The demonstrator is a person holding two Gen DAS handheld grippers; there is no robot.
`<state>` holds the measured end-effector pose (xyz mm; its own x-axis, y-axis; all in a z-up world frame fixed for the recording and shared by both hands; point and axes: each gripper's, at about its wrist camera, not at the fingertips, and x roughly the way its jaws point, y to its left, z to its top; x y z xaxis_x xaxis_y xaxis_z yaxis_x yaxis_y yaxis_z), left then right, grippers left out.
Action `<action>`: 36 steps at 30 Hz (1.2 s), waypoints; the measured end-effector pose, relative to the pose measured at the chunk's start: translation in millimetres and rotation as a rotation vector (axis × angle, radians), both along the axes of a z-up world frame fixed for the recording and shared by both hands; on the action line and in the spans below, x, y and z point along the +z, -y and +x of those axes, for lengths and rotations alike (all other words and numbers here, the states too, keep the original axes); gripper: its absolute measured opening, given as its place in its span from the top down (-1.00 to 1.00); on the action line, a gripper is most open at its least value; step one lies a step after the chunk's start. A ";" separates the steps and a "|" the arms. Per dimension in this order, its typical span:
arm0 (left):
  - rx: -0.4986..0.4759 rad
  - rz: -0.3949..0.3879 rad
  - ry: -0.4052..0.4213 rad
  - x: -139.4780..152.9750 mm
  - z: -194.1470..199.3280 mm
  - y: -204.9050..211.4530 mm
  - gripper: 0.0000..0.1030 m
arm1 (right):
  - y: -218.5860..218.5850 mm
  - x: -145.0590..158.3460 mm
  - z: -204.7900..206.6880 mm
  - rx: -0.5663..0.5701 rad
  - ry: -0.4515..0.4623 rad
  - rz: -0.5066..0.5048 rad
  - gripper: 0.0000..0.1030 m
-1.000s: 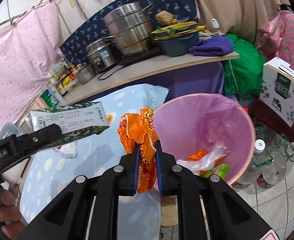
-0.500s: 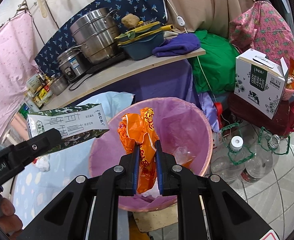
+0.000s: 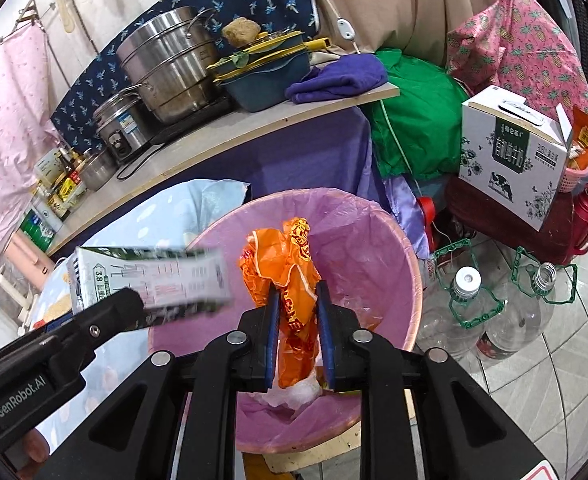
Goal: Collect trash
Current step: 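Carry the wrapper and green carton over the bin and release both inside, then move both tools back over the table toward the orange foam net and tissue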
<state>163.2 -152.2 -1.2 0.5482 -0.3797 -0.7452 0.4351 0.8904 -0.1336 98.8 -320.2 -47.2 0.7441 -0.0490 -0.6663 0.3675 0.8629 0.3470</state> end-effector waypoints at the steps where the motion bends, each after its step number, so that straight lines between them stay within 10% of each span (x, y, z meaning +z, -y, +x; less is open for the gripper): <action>1: 0.002 0.001 0.000 -0.7 0.5 -0.1 0.10 | 1.0 -0.3 0.1 -0.003 0.002 0.007 0.57; 5: 0.024 0.006 0.021 1.0 -0.8 -3.3 -0.20 | 2.9 0.3 -1.6 -0.016 0.011 0.015 0.42; 36: 0.120 -0.020 0.000 3.0 5.7 -57.1 -0.20 | -47.5 18.3 6.0 0.080 0.020 -0.027 0.28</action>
<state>168.9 -95.1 1.8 0.5908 -0.3261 -0.7380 0.3253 0.9333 -0.1520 104.8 -272.7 -29.0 0.7592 -0.0063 -0.6508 0.2902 0.8984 0.3298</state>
